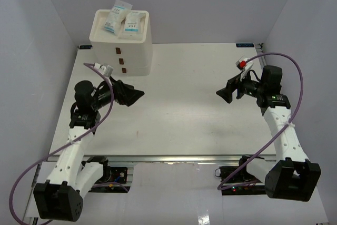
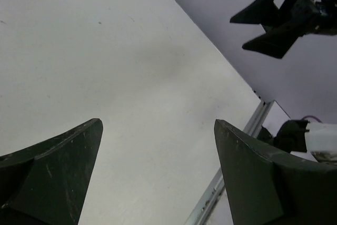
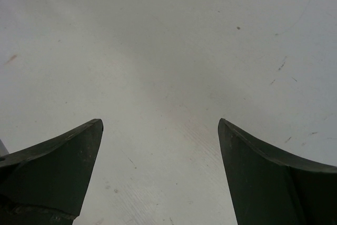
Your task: Organize the makeup
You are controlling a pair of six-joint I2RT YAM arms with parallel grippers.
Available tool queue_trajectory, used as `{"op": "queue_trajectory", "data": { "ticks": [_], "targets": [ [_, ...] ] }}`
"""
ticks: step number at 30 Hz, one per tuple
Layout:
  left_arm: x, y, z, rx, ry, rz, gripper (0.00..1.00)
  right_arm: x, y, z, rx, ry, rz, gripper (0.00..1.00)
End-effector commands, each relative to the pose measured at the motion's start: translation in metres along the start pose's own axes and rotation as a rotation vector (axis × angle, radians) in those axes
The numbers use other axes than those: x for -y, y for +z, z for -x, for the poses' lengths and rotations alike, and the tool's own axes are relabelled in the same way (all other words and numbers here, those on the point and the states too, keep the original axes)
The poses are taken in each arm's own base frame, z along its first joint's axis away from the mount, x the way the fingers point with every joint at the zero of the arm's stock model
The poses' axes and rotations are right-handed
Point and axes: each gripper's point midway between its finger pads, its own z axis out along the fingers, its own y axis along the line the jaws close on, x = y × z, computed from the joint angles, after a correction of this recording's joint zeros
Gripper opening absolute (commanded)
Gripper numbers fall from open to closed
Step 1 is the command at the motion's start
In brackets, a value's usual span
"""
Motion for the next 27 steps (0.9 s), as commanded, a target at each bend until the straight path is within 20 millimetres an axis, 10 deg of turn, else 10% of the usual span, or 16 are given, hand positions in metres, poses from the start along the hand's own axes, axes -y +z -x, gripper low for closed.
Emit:
{"op": "queue_trajectory", "data": {
  "ticks": [1, 27],
  "targets": [
    [0.024, -0.022, -0.020, 0.025, 0.106, -0.065, 0.98, -0.001, -0.008, -0.005, 0.002, -0.005, -0.049, 0.97],
    [0.023, -0.028, -0.018, 0.063, 0.146, -0.008, 0.98, -0.015, -0.040, -0.032, 0.125, 0.066, -0.196, 0.90]
  ]
}}
